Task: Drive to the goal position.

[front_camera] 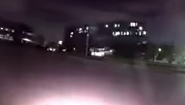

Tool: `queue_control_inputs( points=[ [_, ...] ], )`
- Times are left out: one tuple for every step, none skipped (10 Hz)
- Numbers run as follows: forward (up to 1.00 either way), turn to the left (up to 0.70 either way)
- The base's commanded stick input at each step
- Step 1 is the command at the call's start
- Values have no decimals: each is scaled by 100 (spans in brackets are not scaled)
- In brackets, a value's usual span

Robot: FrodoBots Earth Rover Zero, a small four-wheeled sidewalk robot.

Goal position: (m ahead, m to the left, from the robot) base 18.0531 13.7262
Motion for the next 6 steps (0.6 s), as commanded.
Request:
queue_control_inputs(
  points=[
    [93, 37],
    [93, 37],
    [93, 37],
    [93, 37],
    [93, 28],
    [94, 3]
  ],
)
